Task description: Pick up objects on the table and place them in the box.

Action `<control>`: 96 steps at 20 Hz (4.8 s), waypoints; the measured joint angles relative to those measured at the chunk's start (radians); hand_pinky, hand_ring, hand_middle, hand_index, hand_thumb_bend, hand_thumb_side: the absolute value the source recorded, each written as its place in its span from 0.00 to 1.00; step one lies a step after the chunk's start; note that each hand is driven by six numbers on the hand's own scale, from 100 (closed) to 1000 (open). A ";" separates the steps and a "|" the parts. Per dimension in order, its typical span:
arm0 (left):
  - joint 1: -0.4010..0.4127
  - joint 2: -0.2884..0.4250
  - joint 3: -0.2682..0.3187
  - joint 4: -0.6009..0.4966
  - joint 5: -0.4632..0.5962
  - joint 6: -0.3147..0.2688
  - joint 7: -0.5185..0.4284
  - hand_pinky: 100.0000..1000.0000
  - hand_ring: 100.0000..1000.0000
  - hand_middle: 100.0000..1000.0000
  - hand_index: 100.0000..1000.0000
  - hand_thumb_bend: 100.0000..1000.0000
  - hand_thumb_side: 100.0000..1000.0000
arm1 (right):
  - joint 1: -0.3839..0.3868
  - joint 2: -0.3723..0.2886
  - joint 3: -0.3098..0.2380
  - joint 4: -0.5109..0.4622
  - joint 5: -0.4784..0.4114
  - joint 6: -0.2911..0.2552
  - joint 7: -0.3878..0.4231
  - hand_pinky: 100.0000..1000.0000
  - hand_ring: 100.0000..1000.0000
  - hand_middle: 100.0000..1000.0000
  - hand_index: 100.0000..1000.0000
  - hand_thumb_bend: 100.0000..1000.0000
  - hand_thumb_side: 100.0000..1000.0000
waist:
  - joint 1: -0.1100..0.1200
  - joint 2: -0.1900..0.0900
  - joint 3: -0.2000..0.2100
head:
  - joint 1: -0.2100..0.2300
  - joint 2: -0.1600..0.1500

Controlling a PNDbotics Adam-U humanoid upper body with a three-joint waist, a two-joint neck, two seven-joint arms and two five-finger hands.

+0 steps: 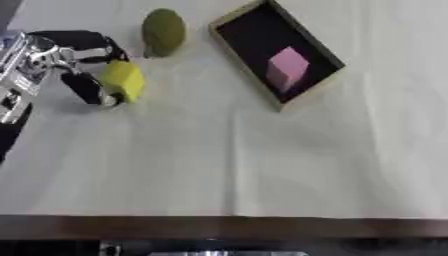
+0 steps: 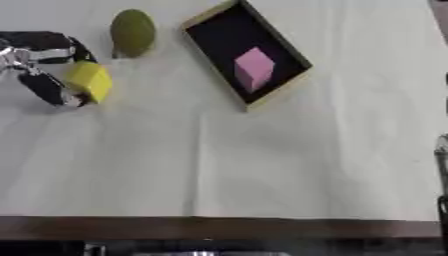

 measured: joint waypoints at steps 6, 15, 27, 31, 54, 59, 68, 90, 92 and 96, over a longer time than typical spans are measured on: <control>-0.019 0.012 0.031 -0.090 0.017 0.034 0.022 0.77 0.66 0.52 0.66 0.00 0.02 | 0.005 0.000 0.000 0.000 0.000 0.001 -0.001 0.91 0.85 0.57 0.89 0.00 0.58 | 0.003 0.000 0.005 | -0.008 0.000; -0.218 -0.071 0.044 -0.116 0.024 0.051 0.025 0.76 0.64 0.51 0.66 0.00 0.10 | 0.010 -0.003 0.000 0.000 0.000 0.002 -0.008 0.91 0.85 0.57 0.89 0.00 0.58 | 0.005 -0.017 0.009 | -0.016 0.000; -0.355 -0.399 0.055 0.184 -0.099 0.017 0.049 0.74 0.61 0.49 0.64 0.00 0.21 | -0.005 -0.036 0.002 0.000 -0.006 -0.021 -0.013 0.90 0.85 0.58 0.89 0.00 0.57 | 0.005 -0.023 -0.031 | 0.004 0.000; -0.360 -0.471 0.077 0.266 -0.172 0.009 0.090 0.74 0.62 0.49 0.64 0.04 0.20 | -0.013 -0.036 0.006 0.000 -0.009 -0.023 -0.013 0.90 0.85 0.58 0.89 0.00 0.57 | 0.005 -0.016 -0.044 | 0.014 -0.001; -0.337 -0.568 0.163 0.451 -0.366 -0.012 0.235 0.82 0.78 0.71 0.88 0.29 0.28 | -0.023 -0.017 0.012 0.000 -0.015 -0.012 0.000 0.91 0.85 0.57 0.89 0.00 0.58 | 0.008 0.005 -0.063 | 0.020 -0.011; -0.336 -0.568 0.163 0.423 -0.368 -0.010 0.213 0.86 0.83 0.77 0.93 0.45 0.34 | -0.022 -0.016 0.013 0.000 -0.015 -0.008 0.004 0.91 0.85 0.57 0.89 0.00 0.58 | 0.008 0.005 -0.062 | 0.020 -0.011; -0.336 -0.568 0.171 0.374 -0.381 0.017 0.204 0.86 0.83 0.77 0.92 0.46 0.32 | -0.022 -0.008 0.016 0.000 -0.016 -0.004 0.009 0.91 0.85 0.57 0.89 0.00 0.58 | 0.007 0.005 -0.062 | 0.020 -0.011; -0.333 -0.354 0.237 0.354 -0.359 0.069 0.186 0.88 0.86 0.81 0.90 0.50 0.29 | -0.004 -0.011 0.010 0.000 -0.016 -0.003 -0.007 0.90 0.85 0.57 0.89 0.00 0.58 | 0.002 -0.018 -0.014 | -0.020 0.000; -0.333 -0.349 0.244 0.366 -0.363 0.074 0.188 0.88 0.86 0.81 0.90 0.50 0.29 | -0.003 -0.011 0.008 0.000 -0.016 -0.002 -0.009 0.90 0.85 0.57 0.89 0.00 0.58 | 0.001 -0.018 -0.014 | -0.020 0.000; -0.330 -0.347 0.257 0.393 -0.369 0.083 0.186 0.88 0.86 0.81 0.90 0.50 0.31 | -0.003 -0.011 0.007 0.000 -0.016 -0.001 -0.011 0.91 0.85 0.57 0.89 0.00 0.58 | 0.000 -0.018 -0.014 | -0.017 0.000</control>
